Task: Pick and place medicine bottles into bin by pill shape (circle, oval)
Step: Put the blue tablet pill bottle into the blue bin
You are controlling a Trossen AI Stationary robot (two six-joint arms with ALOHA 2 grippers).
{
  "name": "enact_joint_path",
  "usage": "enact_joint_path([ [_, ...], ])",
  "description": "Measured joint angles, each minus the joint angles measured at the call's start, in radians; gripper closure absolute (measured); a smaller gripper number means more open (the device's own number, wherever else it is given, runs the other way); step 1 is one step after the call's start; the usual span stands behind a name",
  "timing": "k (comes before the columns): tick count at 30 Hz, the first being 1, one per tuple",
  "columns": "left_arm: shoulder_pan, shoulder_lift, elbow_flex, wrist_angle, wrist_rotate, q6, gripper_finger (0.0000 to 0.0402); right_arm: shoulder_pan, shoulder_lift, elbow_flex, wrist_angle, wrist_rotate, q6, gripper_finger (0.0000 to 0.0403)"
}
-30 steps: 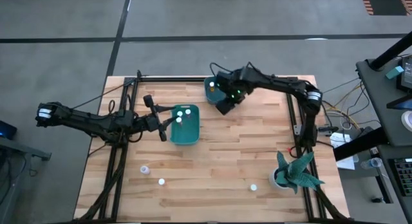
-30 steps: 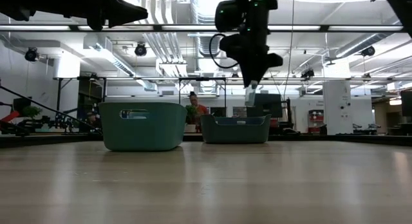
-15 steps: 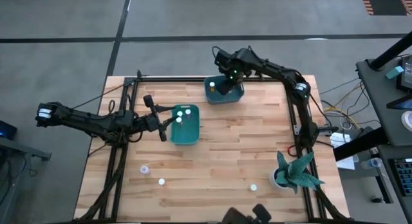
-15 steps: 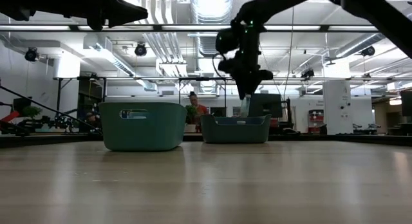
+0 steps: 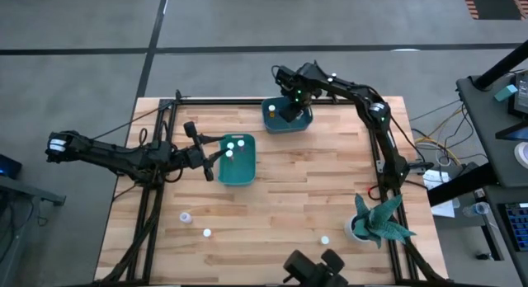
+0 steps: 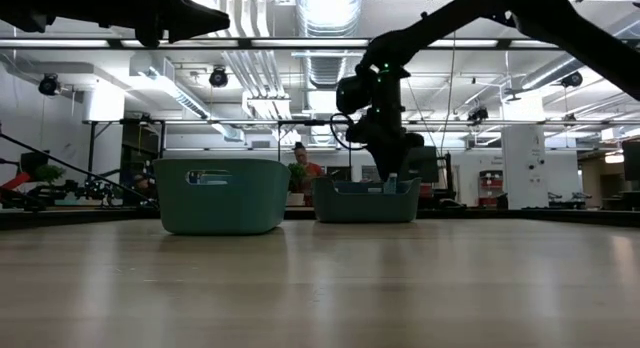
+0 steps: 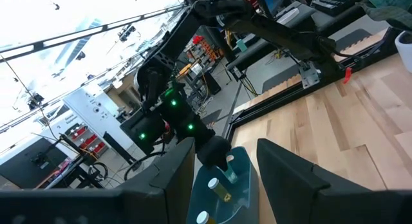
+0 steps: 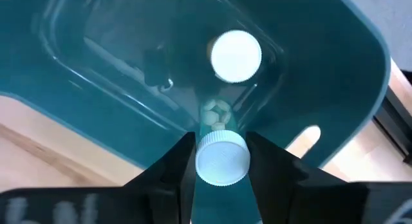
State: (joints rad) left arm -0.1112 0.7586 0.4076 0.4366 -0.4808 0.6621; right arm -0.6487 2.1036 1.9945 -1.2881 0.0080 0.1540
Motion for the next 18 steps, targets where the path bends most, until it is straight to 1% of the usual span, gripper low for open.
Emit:
enact_joint_path([
  [4, 0.0, 0.0, 0.0, 0.0, 0.0, 0.0, 0.0249, 0.0, 0.015, -0.001, 0.014, 0.001, -0.039, 0.0292],
  [18, 0.0, 0.0, 0.0, 0.0, 0.0, 0.0, 0.0249, 0.0, 0.042, -0.004, 0.023, 0.001, -0.05, 0.0287],
])
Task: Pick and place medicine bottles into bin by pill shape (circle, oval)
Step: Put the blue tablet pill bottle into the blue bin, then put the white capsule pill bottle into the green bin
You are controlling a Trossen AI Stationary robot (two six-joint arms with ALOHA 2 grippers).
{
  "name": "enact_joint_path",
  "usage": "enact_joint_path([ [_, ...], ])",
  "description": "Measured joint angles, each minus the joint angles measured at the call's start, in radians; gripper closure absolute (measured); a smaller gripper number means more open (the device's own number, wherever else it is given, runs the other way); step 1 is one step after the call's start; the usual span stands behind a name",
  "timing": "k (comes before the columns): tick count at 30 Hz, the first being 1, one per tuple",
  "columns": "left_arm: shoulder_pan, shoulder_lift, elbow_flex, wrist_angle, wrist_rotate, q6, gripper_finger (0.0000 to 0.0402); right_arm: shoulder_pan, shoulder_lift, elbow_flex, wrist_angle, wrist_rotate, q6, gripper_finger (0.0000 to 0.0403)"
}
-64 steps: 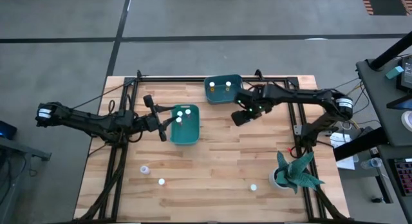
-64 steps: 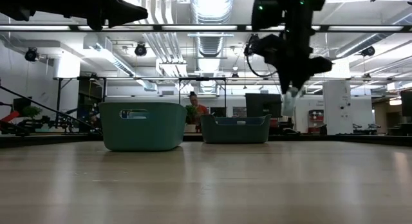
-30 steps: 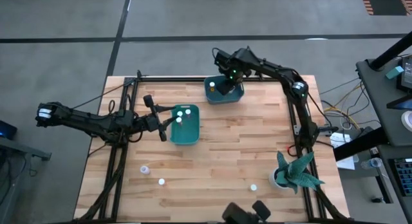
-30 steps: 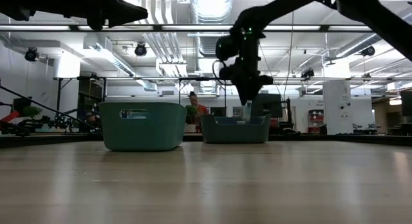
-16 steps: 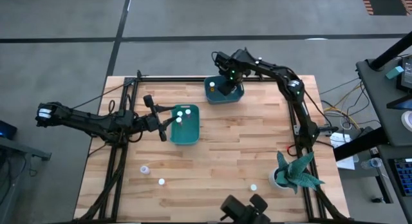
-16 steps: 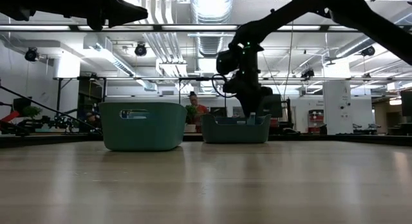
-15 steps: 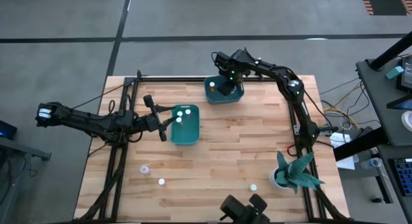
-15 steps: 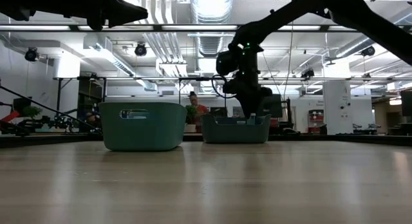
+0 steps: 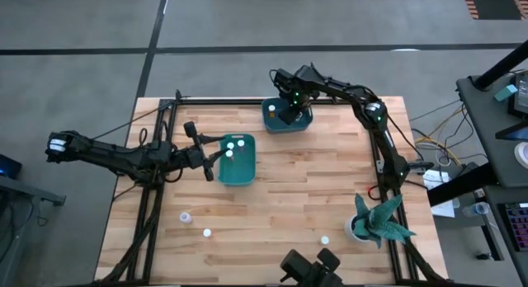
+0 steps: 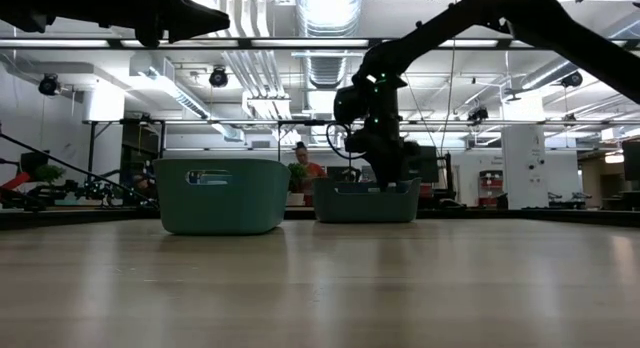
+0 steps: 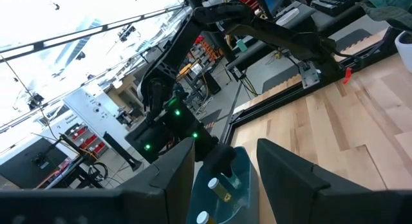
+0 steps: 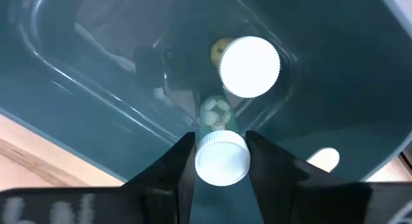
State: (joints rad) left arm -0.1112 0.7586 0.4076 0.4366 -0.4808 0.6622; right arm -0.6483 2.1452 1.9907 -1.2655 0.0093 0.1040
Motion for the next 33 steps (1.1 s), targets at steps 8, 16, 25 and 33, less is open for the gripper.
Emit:
enact_joint_path([
  [8, 0.0, 0.0, 0.0, 0.0, 0.0, 0.0, 0.0249, 0.0, 0.0, 0.0, 0.0, 0.0, 0.0, 0.0238],
  [16, 0.0, 0.0, 0.0, 0.0, 0.0, 0.0, 0.0249, 0.0, -0.019, 0.0, -0.002, 0.002, 0.0, 0.0224],
  [25, 0.0, 0.0, 0.0, 0.0, 0.0, 0.0, 0.0249, 0.017, -0.068, 0.013, -0.023, 0.017, 0.013, 0.0223],
  [33, 0.0, 0.0, 0.0, 0.0, 0.0, -0.007, 0.0249, 0.092, -0.172, -0.037, -0.028, 0.018, 0.034, 0.0223],
])
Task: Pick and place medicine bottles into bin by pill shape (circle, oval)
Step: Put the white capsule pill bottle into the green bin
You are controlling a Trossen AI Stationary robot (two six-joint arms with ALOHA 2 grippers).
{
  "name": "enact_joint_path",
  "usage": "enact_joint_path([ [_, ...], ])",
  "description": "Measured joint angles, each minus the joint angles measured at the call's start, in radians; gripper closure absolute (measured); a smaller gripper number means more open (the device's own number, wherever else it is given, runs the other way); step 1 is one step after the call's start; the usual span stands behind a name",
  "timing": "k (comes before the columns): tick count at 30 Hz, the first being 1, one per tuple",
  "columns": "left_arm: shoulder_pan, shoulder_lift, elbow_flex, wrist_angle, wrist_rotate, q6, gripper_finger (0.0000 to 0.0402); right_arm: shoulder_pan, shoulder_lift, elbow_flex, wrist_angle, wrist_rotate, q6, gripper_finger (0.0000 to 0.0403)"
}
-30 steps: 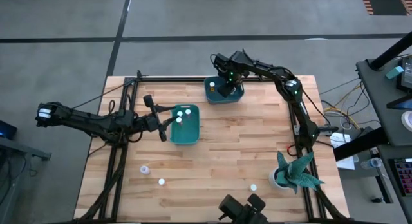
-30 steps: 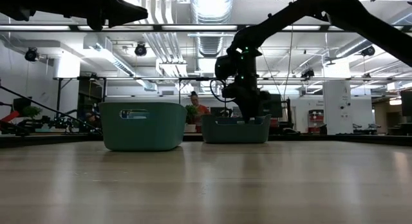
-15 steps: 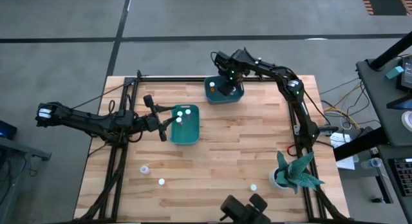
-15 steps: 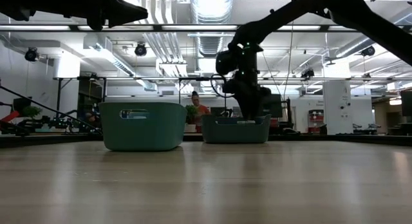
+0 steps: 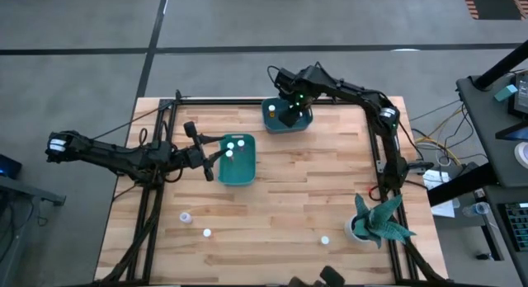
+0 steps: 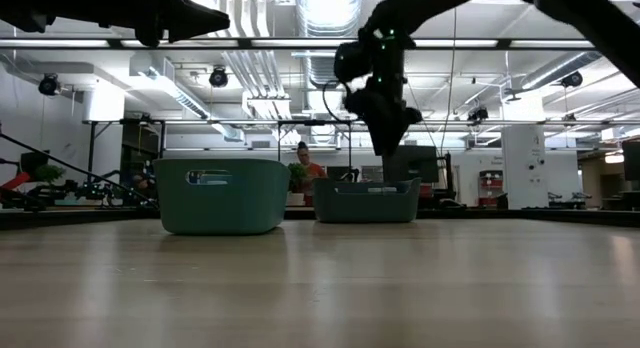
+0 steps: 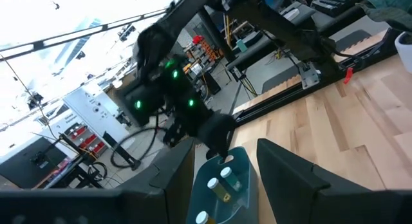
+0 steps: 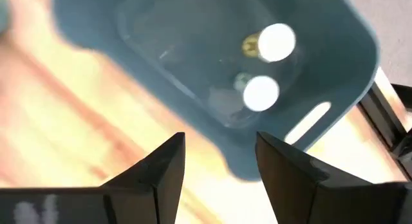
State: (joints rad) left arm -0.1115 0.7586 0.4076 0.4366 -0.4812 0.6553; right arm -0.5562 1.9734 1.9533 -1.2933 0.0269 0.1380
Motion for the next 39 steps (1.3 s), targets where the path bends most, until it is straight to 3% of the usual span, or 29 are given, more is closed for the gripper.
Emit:
enact_joint_path([
  [7, 0.0, 0.002, 0.0, -0.001, 0.0, -0.034, 0.0249, 0.109, -0.159, -0.18, 0.096, 0.002, 0.052, 0.0223],
  [21, -0.008, 0.005, 0.005, 0.028, 0.001, -0.106, 0.0249, 0.375, -0.499, -0.607, 0.475, 0.002, 0.167, 0.0223],
  [31, -0.04, 0.011, 0.002, 0.017, 0.005, -0.376, 0.0249, 0.529, -0.664, -0.878, 0.803, 0.002, 0.114, 0.0223],
  [39, -0.134, 0.042, 0.015, 0.006, 0.008, -0.561, 0.0249, 0.565, -0.737, -1.085, 1.144, 0.002, 0.02, 0.0223],
])
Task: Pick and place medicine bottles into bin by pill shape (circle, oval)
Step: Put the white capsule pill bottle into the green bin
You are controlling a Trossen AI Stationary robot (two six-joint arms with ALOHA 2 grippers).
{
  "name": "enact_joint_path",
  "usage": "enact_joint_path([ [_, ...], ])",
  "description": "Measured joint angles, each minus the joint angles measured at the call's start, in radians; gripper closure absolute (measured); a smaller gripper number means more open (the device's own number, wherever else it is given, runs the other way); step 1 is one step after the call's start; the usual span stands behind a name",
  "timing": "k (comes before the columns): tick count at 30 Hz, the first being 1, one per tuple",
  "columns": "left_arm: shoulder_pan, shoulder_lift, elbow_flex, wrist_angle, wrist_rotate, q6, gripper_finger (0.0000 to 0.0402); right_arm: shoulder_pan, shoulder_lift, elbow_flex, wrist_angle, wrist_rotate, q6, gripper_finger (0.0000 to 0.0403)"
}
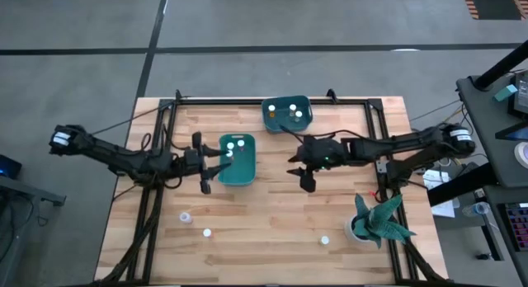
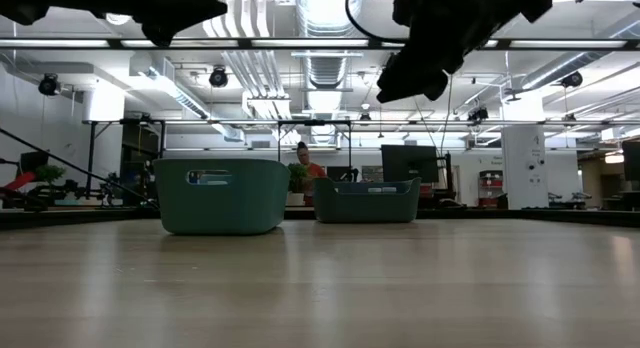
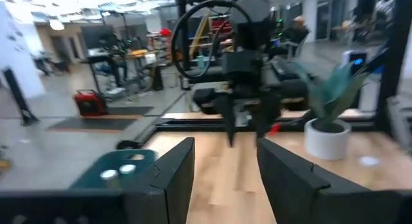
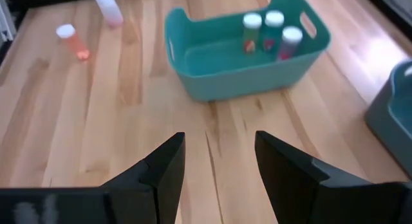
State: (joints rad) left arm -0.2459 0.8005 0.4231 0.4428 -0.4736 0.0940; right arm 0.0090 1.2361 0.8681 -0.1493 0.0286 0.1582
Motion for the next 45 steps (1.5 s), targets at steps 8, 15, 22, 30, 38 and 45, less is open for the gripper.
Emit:
enact_joint_path([
  [8, -0.06, 0.071, 0.028, -0.019, 0.0, -0.228, 0.0249, 0.0, -0.032, -0.133, 0.218, -0.003, -0.064, 0.0224],
  [15, -0.097, 0.14, 0.107, -0.201, -0.001, -0.448, 0.0249, 0.0, -0.037, -0.188, 0.334, -0.071, -0.136, 0.0233],
  [22, -0.131, 0.248, 0.276, -0.446, 0.0, -0.535, 0.0249, 0.0, -0.072, -0.243, 0.448, -0.09, -0.23, 0.0236],
  [30, -0.155, 0.378, 0.474, -0.668, 0.029, -0.622, 0.0249, 0.0, -0.175, -0.316, 0.527, -0.133, -0.287, 0.0236],
  [38, -0.161, 0.496, 0.656, -0.91, 0.131, -0.748, 0.0249, 0.0, -0.318, -0.386, 0.53, -0.142, -0.309, 0.0236],
  [45, -0.161, 0.561, 0.834, -1.167, 0.236, -0.914, 0.0249, 0.0, -0.428, -0.42, 0.532, -0.154, -0.328, 0.0236],
])
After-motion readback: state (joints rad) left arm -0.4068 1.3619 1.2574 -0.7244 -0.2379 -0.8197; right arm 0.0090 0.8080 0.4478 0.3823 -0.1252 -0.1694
